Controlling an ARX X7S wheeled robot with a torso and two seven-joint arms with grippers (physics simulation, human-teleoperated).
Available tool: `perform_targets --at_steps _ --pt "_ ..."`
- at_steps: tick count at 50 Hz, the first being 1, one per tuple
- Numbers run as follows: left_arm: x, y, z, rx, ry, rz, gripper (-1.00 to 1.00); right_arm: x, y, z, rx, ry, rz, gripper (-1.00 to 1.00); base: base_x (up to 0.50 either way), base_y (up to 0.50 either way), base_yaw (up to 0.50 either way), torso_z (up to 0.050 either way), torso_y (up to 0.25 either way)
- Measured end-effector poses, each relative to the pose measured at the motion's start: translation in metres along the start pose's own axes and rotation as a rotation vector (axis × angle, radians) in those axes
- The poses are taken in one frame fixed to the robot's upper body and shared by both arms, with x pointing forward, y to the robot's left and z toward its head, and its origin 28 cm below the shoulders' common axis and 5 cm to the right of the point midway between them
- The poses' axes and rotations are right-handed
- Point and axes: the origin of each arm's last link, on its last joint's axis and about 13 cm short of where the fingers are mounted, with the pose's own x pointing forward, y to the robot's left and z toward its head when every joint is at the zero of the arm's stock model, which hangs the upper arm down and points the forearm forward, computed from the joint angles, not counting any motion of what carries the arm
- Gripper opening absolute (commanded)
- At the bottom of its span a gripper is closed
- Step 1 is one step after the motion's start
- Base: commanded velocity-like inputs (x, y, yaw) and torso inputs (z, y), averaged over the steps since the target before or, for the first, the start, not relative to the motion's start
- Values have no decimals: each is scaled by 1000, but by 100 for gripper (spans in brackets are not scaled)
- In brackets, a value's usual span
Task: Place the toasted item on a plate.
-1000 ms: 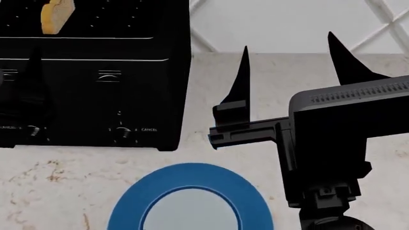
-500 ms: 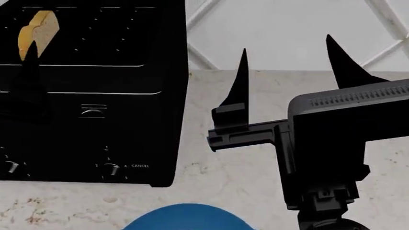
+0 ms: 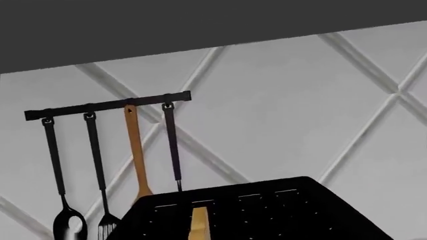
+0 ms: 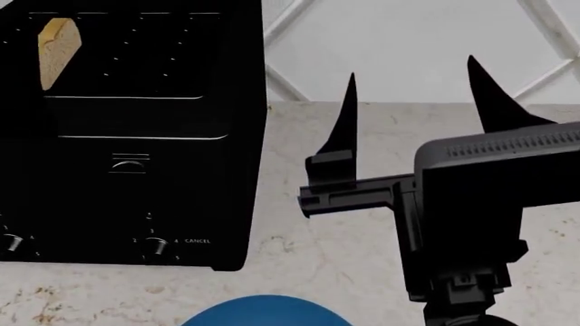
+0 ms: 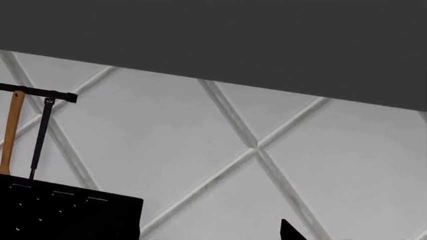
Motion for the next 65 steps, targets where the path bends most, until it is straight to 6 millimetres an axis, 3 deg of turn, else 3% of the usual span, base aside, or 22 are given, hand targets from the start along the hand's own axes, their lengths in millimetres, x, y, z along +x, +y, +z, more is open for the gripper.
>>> perform_targets --at_steps 35,51,65 --pt "28 19 82 -87 272 -67 100 -3 2 -6 19 11 8 100 0 0 0 0 0" --pt "37 25 81 -88 391 -56 100 -3 3 -7 25 12 9 100 0 0 0 0 0" --pt "56 26 58 -106 456 -66 100 -4 3 -8 27 13 8 100 0 0 0 0 0"
